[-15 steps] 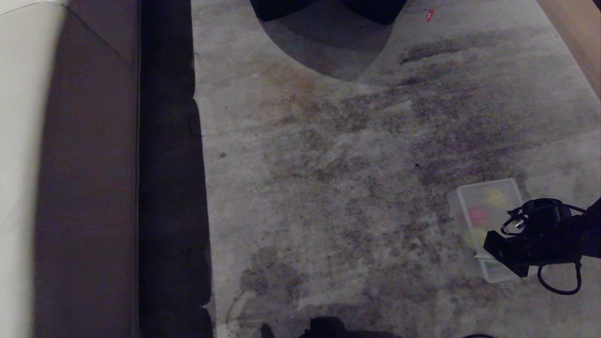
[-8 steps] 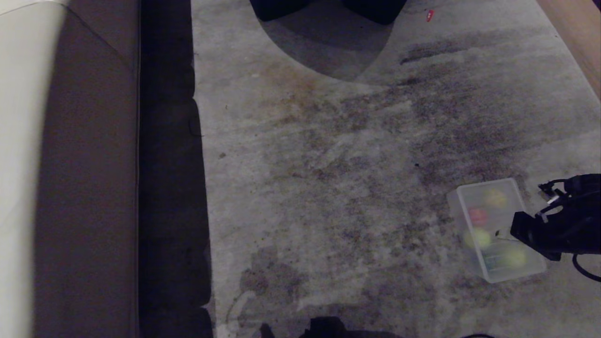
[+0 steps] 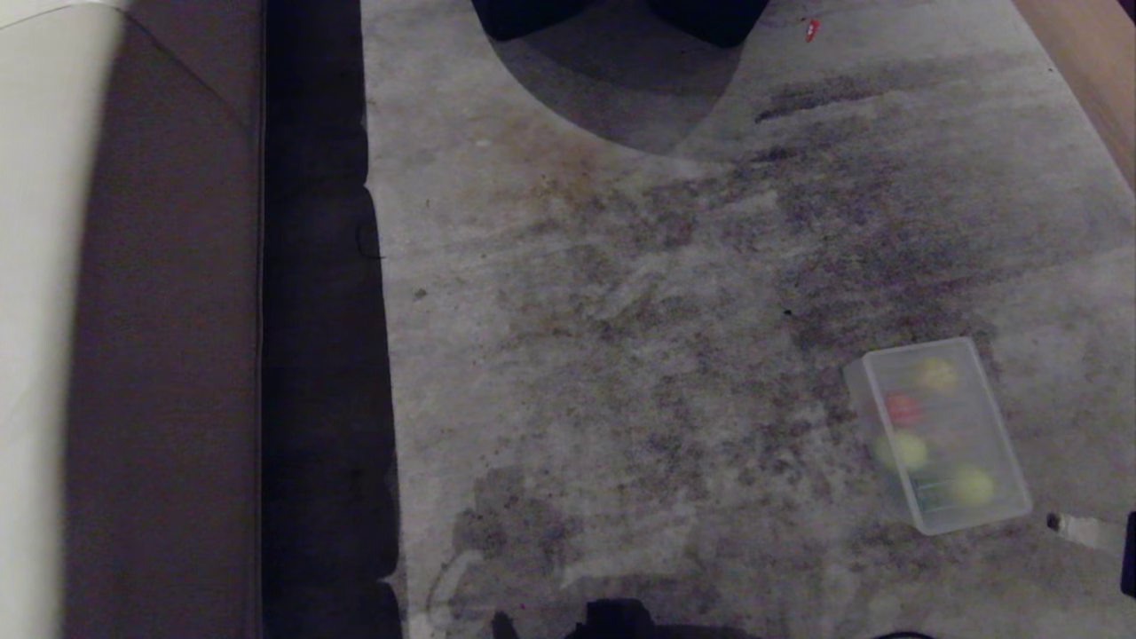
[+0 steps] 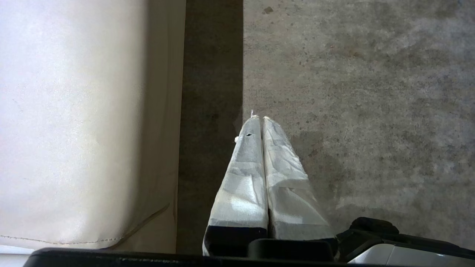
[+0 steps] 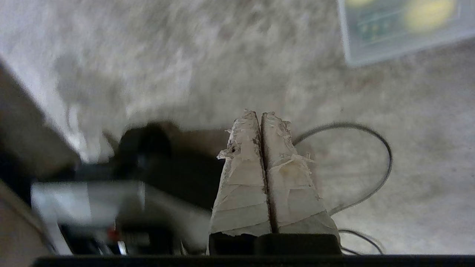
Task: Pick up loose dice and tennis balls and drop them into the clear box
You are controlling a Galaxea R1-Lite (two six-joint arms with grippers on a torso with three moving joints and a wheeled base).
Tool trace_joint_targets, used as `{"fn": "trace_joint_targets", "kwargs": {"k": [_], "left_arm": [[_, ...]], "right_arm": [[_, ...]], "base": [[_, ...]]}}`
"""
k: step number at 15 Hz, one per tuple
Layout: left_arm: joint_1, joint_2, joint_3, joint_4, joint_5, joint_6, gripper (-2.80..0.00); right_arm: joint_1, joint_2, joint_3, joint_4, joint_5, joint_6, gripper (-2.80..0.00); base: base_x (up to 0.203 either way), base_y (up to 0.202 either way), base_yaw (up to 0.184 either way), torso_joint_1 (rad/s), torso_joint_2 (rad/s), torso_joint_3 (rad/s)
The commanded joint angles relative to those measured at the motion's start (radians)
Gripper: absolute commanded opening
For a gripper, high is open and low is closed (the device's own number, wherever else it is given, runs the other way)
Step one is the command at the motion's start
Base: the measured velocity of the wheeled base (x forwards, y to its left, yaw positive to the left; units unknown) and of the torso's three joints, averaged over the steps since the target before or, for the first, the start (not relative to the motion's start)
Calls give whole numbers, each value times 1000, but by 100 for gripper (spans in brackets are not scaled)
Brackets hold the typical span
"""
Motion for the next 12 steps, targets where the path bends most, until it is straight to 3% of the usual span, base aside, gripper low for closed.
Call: {"fn": "trace_joint_targets", "kwargs": {"k": [1, 4, 6, 8, 12], "left_arm": [[0, 1, 0, 0, 1, -1, -280], [0, 0, 0, 0, 1, -1, -280], [0, 0, 0, 0, 1, -1, -280], [0, 1, 0, 0, 1, -1, -280], [0, 0, 0, 0, 1, -1, -280]], "right_arm": [[78, -406, 58, 140, -26, 7, -280], [201, -654, 137, 238, -171, 53, -280], [245, -706, 225, 231, -271, 49, -280], [252, -707, 293, 100, -294, 21, -280], [324, -780, 315, 110, -321, -8, -280]], "base": [[0, 0, 0, 0, 0, 0], [0, 0, 0, 0, 0, 0], [0, 0, 0, 0, 0, 0], [0, 0, 0, 0, 0, 0], [0, 0, 0, 0, 0, 0]]}}
